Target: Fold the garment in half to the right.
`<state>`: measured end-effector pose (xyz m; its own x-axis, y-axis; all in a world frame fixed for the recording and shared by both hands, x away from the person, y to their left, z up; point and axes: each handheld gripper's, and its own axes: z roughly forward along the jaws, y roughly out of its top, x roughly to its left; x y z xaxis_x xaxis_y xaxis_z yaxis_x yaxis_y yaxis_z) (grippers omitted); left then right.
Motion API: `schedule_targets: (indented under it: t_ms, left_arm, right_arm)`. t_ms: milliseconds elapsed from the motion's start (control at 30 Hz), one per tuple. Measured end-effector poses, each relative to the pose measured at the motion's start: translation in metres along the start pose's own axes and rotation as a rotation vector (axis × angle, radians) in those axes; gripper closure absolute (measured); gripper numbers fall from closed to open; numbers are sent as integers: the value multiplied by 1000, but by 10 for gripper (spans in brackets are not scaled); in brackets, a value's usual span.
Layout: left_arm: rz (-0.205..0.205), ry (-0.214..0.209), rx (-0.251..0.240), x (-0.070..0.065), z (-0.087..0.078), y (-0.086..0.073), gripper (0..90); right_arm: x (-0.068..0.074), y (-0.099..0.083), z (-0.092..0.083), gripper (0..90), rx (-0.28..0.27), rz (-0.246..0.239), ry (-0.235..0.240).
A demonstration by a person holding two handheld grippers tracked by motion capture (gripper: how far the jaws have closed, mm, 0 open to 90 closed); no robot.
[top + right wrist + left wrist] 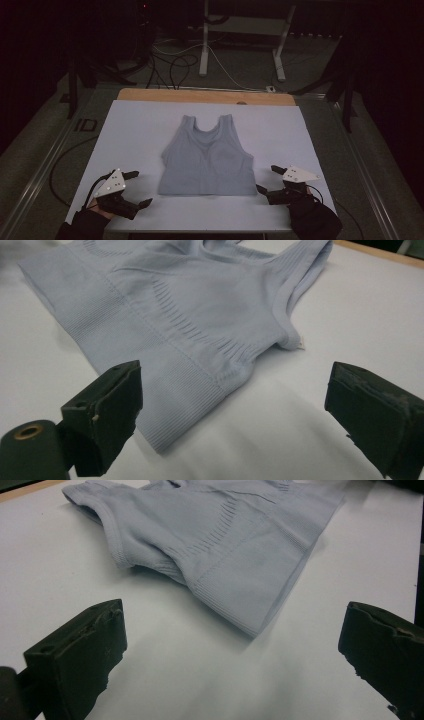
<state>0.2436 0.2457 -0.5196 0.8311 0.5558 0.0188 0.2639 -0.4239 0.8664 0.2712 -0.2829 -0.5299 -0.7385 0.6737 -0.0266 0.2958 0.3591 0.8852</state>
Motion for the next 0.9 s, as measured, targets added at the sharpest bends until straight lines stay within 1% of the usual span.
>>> schedule_targets:
  t_ms: [100, 200, 367, 467, 533, 600, 700, 767, 833, 900]
  left_arm:
    - [1, -3, 3, 0, 0, 0, 4]
    - [6, -5, 1, 0, -1, 1, 4]
    - [11, -14, 10, -2, 1, 2, 4]
    - [21, -16, 18, -3, 1, 3, 4]
    - [28, -19, 11, -4, 1, 4, 4]
    - [31, -25, 19, -3, 2, 5, 4]
    - [31, -30, 22, -3, 3, 8, 4]
    - [34, -39, 20, -2, 2, 11, 4]
    - [40, -42, 23, -1, 1, 13, 4]
    - [48, -41, 37, 0, 1, 14, 4]
  right_arm:
    - [1, 0, 1, 84, 12, -7, 8]
    - [0, 1, 1, 84, 10, 0, 12]
    - [3, 1, 4, 84, 28, -18, 28]
    - [4, 1, 6, 84, 51, -29, 27]
    - [5, 2, 6, 85, 56, -29, 17]
    - [5, 3, 5, 85, 53, -30, 15]
    - [9, 6, 6, 85, 78, -49, 13]
    - [11, 9, 8, 85, 90, -70, 18]
    - [13, 12, 8, 85, 94, -83, 7]
    - [14, 14, 7, 85, 90, -78, 9]
